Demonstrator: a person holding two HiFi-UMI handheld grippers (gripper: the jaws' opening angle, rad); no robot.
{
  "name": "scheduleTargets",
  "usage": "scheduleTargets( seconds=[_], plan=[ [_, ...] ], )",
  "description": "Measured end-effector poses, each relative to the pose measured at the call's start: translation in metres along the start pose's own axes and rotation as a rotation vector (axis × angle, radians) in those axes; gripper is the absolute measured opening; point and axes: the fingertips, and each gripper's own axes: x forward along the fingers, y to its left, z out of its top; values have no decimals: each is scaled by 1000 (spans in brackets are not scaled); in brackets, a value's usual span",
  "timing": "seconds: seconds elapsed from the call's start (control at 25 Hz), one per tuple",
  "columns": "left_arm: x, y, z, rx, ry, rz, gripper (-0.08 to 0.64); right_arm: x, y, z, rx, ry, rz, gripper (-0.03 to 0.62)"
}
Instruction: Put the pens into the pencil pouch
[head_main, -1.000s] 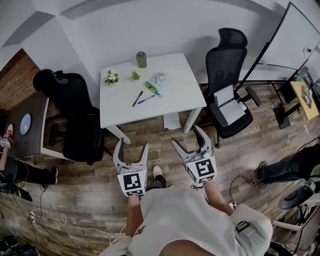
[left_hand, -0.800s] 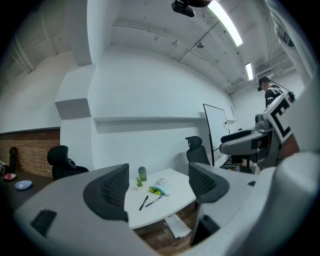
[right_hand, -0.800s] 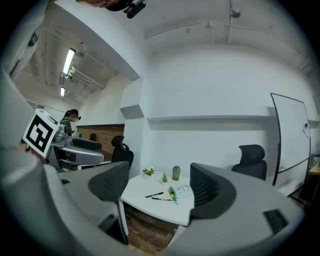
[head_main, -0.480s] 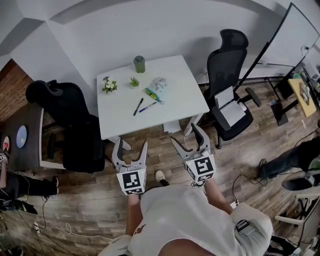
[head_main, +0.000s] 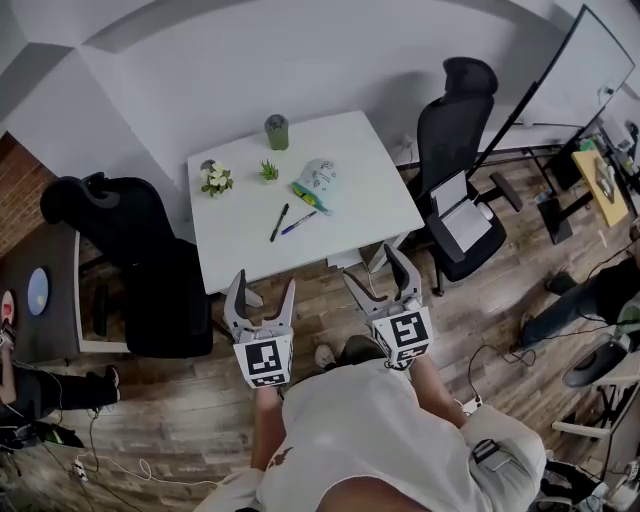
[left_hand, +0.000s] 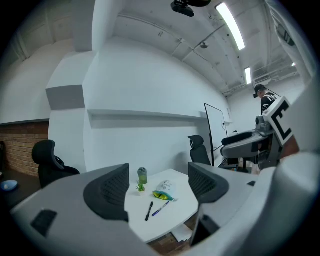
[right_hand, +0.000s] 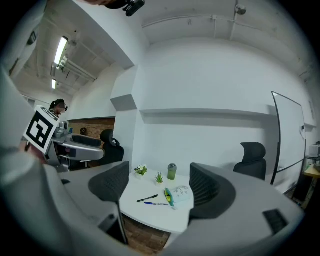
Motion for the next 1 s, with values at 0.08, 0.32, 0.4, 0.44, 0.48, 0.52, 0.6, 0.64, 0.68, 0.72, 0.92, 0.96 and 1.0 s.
scheduleTargets(
  seconds=[0.08,0.32,0.4,0.44,0.48,0.52,0.6,0.64,0.68,0.72,0.92,0.96,1.0],
  plan=[
    [6,5,-1,0,0,-3,365,8,0,1,-2,1,-1,370],
    [29,23,-3,1,1,-3,364,38,-2,1,-1,4,5,370],
    [37,30,-5,1,4,2,362,49,-3,0,0,7,10,369],
    [42,33,-6,1,5,4,362,55,-4,-1,0,8,11,368],
    [46,35,-7,1,5,5,362,60,-6,-1,-1,8,11,368],
    [51,37,-8,0,5,6,360,65,-8,-2,-1,9,11,368],
    [61,42,-8,-2,7,7,360,77,-12,-2,1,10,11,367],
    [67,44,-9,-3,8,9,360,83,-15,-2,1,11,12,367],
    [73,46,-9,-3,10,10,360,89,-18,-2,1,12,14,367],
    [79,49,-9,-4,12,12,360,95,-21,-2,1,13,15,367],
    [108,58,-10,-7,21,24,360,124,-38,-5,5,26,28,367],
    [114,59,-10,-8,24,28,360,130,-41,-5,6,27,31,366],
    [120,61,-10,-10,27,33,360,136,-45,-4,7,27,35,366]
  ],
)
